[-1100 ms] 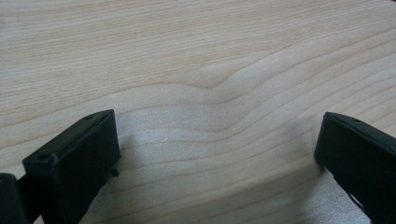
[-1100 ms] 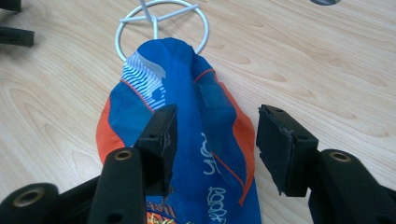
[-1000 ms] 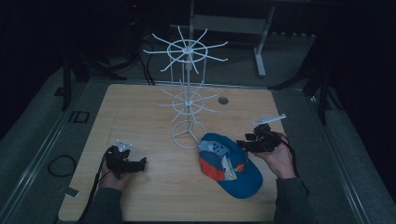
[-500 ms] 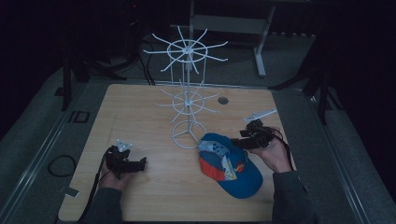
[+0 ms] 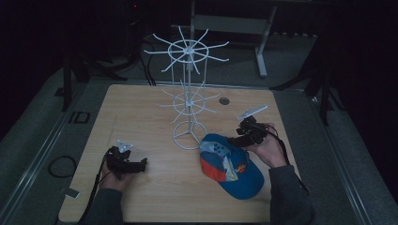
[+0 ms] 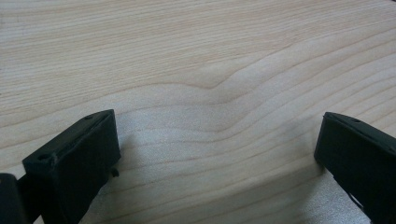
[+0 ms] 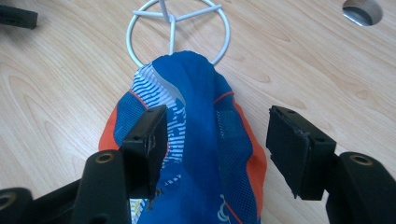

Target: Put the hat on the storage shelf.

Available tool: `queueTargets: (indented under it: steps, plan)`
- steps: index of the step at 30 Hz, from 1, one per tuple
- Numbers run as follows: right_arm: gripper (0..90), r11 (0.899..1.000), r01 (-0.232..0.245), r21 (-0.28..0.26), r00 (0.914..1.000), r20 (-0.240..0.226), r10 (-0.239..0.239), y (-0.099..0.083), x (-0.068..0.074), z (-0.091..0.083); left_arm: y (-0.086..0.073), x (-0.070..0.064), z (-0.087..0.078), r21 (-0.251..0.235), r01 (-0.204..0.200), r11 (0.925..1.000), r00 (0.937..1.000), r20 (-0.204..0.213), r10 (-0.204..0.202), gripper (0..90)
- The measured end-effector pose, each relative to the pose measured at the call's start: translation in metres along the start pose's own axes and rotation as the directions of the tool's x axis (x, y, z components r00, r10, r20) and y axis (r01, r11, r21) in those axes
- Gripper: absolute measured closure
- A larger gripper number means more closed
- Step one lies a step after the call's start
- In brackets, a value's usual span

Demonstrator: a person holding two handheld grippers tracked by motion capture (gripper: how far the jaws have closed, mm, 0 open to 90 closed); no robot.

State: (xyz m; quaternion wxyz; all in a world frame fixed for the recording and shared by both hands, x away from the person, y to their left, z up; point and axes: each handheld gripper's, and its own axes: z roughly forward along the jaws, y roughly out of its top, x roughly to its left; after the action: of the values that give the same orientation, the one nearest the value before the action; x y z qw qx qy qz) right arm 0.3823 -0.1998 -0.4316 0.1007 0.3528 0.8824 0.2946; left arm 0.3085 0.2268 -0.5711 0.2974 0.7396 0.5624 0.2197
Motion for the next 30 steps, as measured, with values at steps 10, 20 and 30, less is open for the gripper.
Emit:
queueTargets:
  steps: [10, 20, 30]
  plan:
    - [36.2, 0.999, 0.004, 0.039, 0.9998, -0.018, -0.003, 0.003, 0.002, 0.014, 0.0, 0.0, 0.0, 0.0, 0.0, 1.0, 1.0, 0.0, 0.0, 0.1]
    - [32.1, 0.996, 0.011, 0.088, 0.9999, 0.004, -0.011, 0.005, 0.007, 0.03, 0.0, 0.0, 0.0, 0.001, -0.001, 1.0, 1.0, 0.0, 0.001, 0.1]
    - [28.0, 0.99, 0.004, 0.139, 0.9999, 0.009, -0.005, 0.001, 0.003, 0.043, 0.0, 0.0, 0.0, 0.003, -0.002, 1.0, 1.0, 0.0, 0.002, 0.2]
